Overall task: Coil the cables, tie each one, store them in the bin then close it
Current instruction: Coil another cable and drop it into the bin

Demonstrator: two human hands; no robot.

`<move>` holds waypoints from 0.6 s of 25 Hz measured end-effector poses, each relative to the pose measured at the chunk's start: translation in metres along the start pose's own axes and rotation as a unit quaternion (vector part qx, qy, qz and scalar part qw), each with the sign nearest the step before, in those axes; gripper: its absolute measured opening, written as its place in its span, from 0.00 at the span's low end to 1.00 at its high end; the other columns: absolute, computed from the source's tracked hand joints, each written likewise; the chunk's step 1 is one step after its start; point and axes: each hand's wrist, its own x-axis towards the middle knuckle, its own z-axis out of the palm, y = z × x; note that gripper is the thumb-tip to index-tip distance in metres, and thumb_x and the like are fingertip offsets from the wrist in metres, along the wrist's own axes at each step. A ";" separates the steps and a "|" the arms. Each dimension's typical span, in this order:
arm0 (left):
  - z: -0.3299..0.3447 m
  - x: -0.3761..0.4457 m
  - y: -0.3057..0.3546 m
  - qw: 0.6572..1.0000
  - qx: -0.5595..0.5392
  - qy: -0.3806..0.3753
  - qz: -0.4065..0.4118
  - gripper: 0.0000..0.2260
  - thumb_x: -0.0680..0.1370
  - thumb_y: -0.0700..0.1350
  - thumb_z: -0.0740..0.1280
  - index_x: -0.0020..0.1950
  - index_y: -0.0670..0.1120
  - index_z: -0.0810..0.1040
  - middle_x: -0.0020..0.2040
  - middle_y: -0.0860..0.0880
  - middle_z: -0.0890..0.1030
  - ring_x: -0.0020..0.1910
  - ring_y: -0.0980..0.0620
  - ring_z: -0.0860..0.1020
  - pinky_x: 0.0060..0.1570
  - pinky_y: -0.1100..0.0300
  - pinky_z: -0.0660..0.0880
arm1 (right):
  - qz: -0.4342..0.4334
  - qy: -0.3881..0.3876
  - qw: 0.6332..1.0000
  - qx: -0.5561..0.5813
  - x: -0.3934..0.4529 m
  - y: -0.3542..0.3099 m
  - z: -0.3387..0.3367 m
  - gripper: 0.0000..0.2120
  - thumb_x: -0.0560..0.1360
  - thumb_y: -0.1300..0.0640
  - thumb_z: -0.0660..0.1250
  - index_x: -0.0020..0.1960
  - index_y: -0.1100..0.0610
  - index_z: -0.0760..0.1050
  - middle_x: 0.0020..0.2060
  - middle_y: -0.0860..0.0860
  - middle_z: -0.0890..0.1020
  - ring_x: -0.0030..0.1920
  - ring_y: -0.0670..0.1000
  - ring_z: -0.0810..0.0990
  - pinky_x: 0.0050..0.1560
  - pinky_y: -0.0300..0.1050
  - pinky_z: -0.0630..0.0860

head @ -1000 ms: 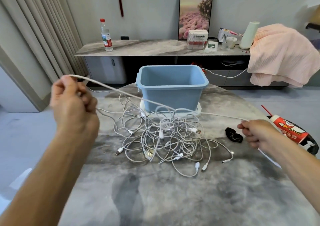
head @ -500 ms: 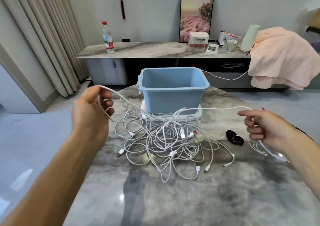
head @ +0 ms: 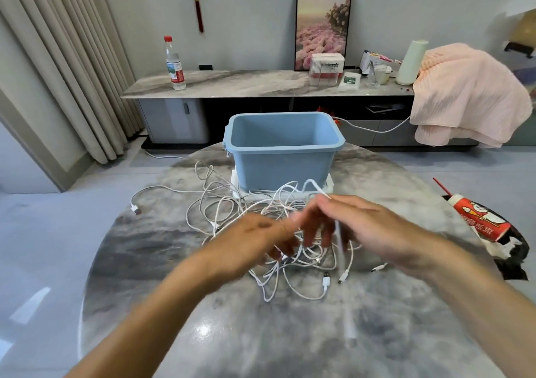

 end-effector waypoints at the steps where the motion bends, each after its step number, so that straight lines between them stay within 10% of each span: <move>1: 0.014 0.000 0.002 0.996 -0.059 -0.065 0.007 0.18 0.77 0.57 0.67 0.51 0.43 0.84 0.44 0.49 0.86 0.43 0.56 0.81 0.46 0.63 0.76 | -0.024 0.034 0.999 0.013 0.003 -0.001 0.015 0.19 0.83 0.48 0.55 0.51 0.56 0.81 0.40 0.51 0.81 0.36 0.48 0.77 0.37 0.38 0.73; 5: 0.039 0.000 0.003 0.984 -0.170 0.002 0.058 0.07 0.83 0.37 0.61 0.51 0.38 0.79 0.32 0.48 0.78 0.32 0.54 0.76 0.40 0.59 0.79 | -0.071 0.123 0.987 -0.077 0.015 0.007 0.026 0.16 0.82 0.42 0.57 0.50 0.46 0.82 0.38 0.45 0.79 0.38 0.48 0.78 0.44 0.46 0.77; 10: 0.015 -0.009 0.020 0.979 -0.182 0.028 0.091 0.09 0.81 0.46 0.65 0.42 0.46 0.79 0.26 0.54 0.64 0.24 0.58 0.59 0.22 0.67 0.55 | -0.212 0.342 0.899 -0.171 0.008 0.011 -0.010 0.13 0.72 0.42 0.67 0.51 0.49 0.77 0.45 0.45 0.80 0.44 0.43 0.77 0.46 0.42 0.72; 12: 0.011 -0.014 0.024 0.978 -0.180 0.017 0.109 0.11 0.78 0.50 0.66 0.39 0.47 0.81 0.27 0.51 0.61 0.24 0.56 0.57 0.23 0.64 0.53 | -0.270 0.199 0.913 -0.231 0.005 0.010 -0.007 0.17 0.74 0.44 0.68 0.62 0.47 0.74 0.56 0.43 0.78 0.59 0.44 0.77 0.59 0.42 0.71; 15: 0.004 -0.015 0.025 0.969 -0.232 0.038 0.079 0.10 0.74 0.50 0.69 0.37 0.45 0.82 0.26 0.52 0.57 0.23 0.57 0.54 0.22 0.67 0.52 | -0.234 0.036 0.955 -0.180 0.008 0.009 0.000 0.11 0.79 0.48 0.66 0.53 0.54 0.82 0.37 0.47 0.83 0.37 0.43 0.81 0.42 0.38 0.75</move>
